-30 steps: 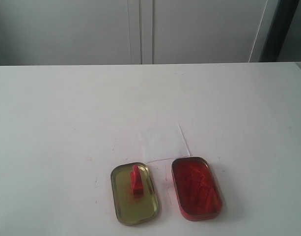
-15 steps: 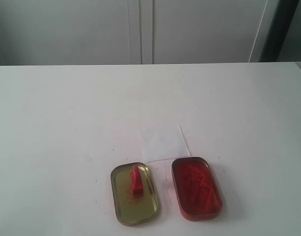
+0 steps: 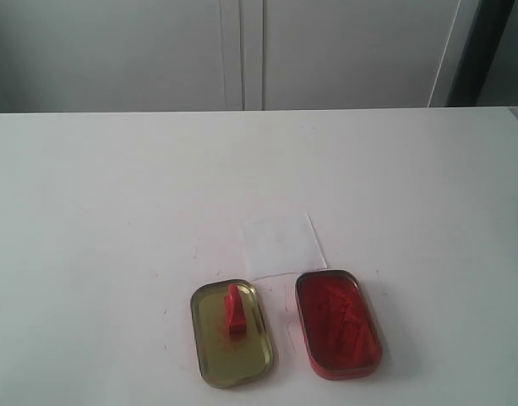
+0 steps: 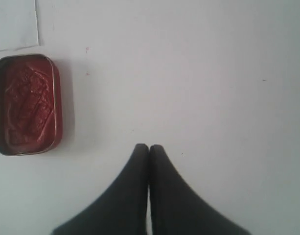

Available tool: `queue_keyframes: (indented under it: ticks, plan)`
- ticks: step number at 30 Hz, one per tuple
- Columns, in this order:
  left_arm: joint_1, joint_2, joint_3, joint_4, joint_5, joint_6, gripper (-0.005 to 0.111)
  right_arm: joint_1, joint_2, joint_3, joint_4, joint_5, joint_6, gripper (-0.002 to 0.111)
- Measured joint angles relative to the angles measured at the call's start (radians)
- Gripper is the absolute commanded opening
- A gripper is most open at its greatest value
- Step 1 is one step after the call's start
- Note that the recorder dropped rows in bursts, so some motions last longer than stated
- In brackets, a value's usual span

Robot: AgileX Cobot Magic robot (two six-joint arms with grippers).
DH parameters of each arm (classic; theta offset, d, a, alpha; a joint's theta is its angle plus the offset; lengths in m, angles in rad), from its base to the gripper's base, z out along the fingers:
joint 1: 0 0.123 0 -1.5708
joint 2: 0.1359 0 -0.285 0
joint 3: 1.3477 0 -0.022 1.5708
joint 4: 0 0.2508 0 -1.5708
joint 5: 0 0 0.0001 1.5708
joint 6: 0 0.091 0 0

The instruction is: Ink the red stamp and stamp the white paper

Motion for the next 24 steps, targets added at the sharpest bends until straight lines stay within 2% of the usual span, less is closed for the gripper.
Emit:
queue_keyframes:
  ticks: [6,15,24]
  plan:
    - [0.0,0.0,0.0,0.0,0.0,0.0,0.0,0.0,0.14,-0.004,0.1,-0.032,-0.044,0.0]
    - [0.0,0.0,0.0,0.0,0.0,0.0,0.0,0.012,0.238,-0.045,0.133,-0.044,-0.048,0.0]
    - [0.0,0.0,0.0,0.0,0.0,0.0,0.0,0.148,0.345,-0.111,0.151,-0.044,-0.048,0.0]
